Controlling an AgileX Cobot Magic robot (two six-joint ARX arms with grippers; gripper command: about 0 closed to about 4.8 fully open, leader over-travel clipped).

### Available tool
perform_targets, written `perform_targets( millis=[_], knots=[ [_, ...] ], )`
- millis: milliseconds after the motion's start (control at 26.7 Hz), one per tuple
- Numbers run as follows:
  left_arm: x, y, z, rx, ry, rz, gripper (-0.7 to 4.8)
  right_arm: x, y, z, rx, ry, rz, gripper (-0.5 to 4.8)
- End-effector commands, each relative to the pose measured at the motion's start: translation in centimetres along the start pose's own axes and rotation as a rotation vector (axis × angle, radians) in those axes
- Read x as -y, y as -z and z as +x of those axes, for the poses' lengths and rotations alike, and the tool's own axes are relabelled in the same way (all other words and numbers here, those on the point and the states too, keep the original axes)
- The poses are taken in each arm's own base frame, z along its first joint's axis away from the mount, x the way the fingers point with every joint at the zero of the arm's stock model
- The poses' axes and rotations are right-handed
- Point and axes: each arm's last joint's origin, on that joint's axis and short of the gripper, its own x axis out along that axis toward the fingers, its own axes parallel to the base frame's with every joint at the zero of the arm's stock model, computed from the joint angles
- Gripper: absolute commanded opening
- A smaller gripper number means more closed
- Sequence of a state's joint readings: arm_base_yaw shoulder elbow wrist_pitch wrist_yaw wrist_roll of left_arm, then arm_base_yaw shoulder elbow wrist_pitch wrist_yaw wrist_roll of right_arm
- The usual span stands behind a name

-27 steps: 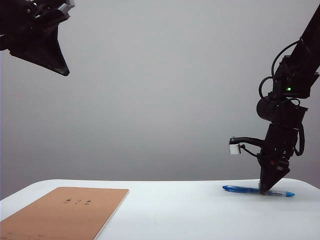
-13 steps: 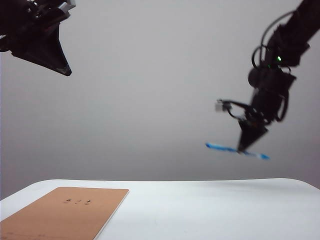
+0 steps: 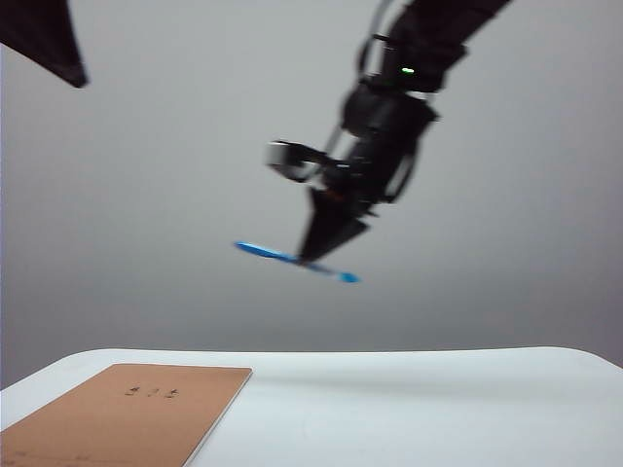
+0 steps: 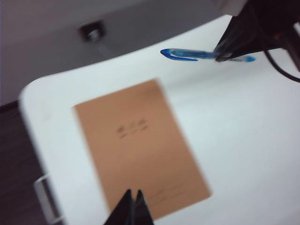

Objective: Pick up a pen on the table and place it on the notebook.

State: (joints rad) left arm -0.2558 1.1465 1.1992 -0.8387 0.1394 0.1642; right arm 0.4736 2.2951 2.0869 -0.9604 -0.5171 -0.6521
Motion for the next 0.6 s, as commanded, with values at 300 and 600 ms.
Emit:
perform_targets(
  millis=[300, 600],
  knots=[
    [-0.3, 0.9, -1.2, -0.114, -0.050, 0.048, -0.05, -5.9, -5.3, 8.0, 0.137, -0.063, -0.003, 0.31],
    [-0.3, 1.0, -1.2, -0.125, -0.063, 0.048, -0.05, -7.5, -4.3, 14.1, 0.080, -0.154, 0.162, 0.32]
  ],
)
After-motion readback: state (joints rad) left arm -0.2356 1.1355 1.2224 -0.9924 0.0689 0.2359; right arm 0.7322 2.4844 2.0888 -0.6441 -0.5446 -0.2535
